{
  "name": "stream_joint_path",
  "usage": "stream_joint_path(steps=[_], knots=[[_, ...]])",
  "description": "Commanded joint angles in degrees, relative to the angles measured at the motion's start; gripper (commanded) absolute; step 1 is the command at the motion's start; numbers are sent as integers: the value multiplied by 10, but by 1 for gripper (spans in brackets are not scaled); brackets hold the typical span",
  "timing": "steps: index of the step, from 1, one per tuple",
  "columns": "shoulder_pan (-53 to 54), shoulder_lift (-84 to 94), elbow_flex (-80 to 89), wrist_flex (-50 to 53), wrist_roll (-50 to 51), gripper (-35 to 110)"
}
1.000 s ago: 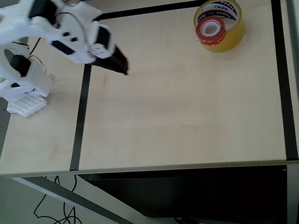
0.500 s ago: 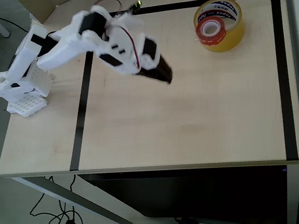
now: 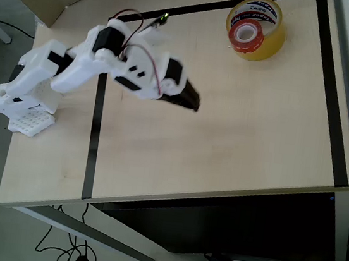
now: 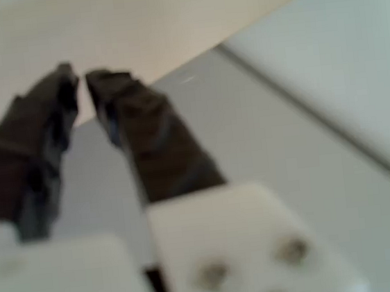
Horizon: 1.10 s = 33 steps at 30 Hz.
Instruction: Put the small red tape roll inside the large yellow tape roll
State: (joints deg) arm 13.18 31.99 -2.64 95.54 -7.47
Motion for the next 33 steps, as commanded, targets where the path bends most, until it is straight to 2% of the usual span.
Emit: stream_joint_path(steps=[1,7,20,33], knots=[[25,21,-111,75,11,0],[51,61,-31,81,44,0],[53,28,-111,81,52,0],[37,-9,-112,69,57,0]])
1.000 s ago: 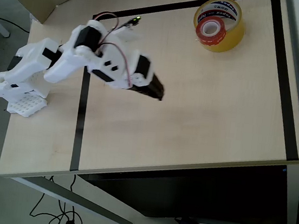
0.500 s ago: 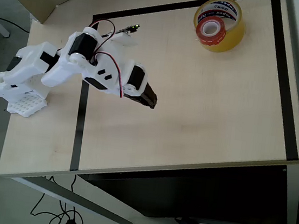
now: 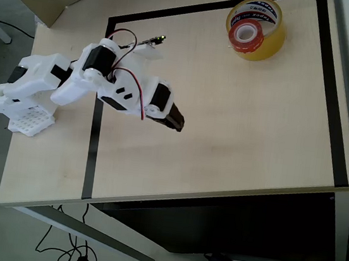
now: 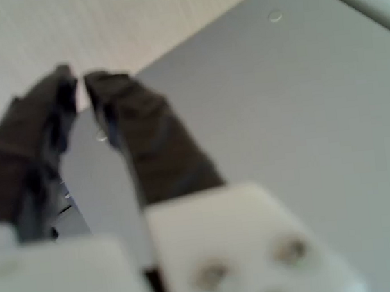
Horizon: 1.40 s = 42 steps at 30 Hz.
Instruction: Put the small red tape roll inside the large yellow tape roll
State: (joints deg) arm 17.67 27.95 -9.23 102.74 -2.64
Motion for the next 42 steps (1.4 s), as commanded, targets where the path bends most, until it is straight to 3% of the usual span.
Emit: stream_joint_path(steps=[1,25,42], knots=[[-12,32,-47,-12,9,0],[-136,16,62,-311,-40,0],[-153,-48,76,-420,-55,0]])
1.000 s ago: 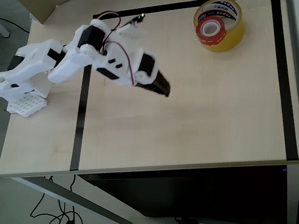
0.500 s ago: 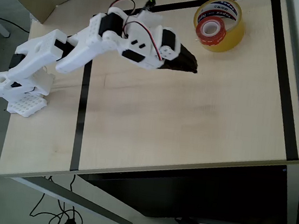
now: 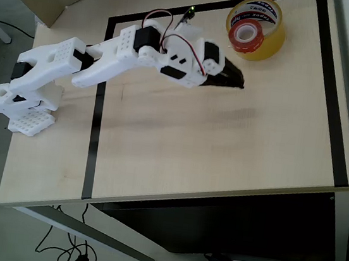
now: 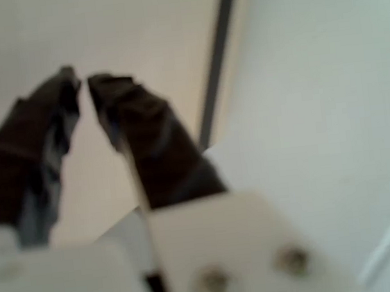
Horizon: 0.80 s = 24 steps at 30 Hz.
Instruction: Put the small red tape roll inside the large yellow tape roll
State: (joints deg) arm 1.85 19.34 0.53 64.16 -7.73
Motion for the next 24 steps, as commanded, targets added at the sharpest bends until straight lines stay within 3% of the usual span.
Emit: stream_joint_path(steps=[1,24], knots=[[4,38,-22,-39,-6,0],[-33,38,6,-113,-23,0]])
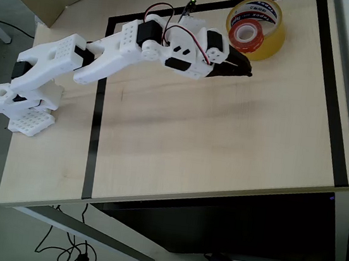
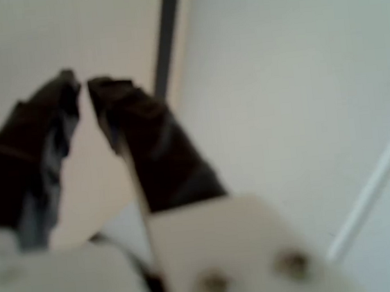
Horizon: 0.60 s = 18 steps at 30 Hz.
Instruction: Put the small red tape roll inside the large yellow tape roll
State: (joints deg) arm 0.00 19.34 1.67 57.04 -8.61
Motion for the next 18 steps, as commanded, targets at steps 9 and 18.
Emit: stream_joint_path(steps=[9,18], knots=[[-37,25,-3,-105,-28,0],[-45,16,-10,-143,-28,0]])
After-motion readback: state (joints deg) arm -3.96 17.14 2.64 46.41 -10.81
